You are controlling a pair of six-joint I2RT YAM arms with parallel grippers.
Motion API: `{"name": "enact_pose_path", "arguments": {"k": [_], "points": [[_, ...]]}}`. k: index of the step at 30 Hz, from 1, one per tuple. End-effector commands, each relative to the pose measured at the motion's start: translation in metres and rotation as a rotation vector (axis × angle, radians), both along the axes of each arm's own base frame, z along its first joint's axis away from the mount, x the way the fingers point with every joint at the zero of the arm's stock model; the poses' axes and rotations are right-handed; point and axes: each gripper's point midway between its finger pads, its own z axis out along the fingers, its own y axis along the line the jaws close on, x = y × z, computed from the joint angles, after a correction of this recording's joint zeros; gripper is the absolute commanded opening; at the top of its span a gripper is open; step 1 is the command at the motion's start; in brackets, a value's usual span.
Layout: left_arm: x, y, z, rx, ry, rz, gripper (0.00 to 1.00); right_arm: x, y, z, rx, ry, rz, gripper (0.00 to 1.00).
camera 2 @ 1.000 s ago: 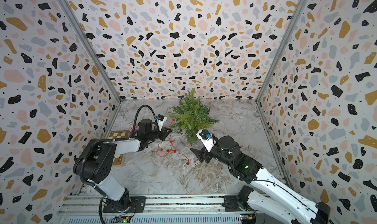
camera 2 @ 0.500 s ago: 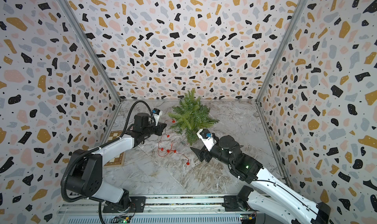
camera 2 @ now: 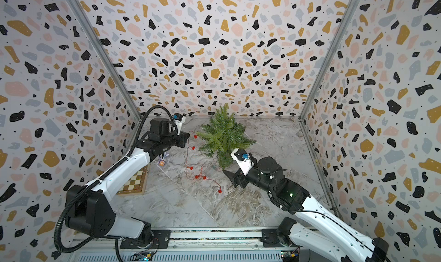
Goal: Remove string lights from the small christmas tree
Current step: Remove the light string from the Christmas tree.
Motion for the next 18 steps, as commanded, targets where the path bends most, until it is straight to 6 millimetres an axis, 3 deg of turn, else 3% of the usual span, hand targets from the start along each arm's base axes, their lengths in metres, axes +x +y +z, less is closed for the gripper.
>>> {"name": "enact_pose_path", "arguments": {"k": [1,11,18], "points": [[-0.004,0.010,-0.007,0.069,0.054,0.034,0.00,0.001,-0.001,0.022,0.025,-0.044,-0.004,0.83],[0.000,0.007,0.029,0.075,0.017,0.018,0.00,0.003,0.001,0.031,0.024,-0.059,-0.006,0.84],[0.012,0.007,0.048,0.106,-0.003,0.022,0.00,0.005,-0.001,0.050,0.033,-0.074,-0.016,0.84]]}}
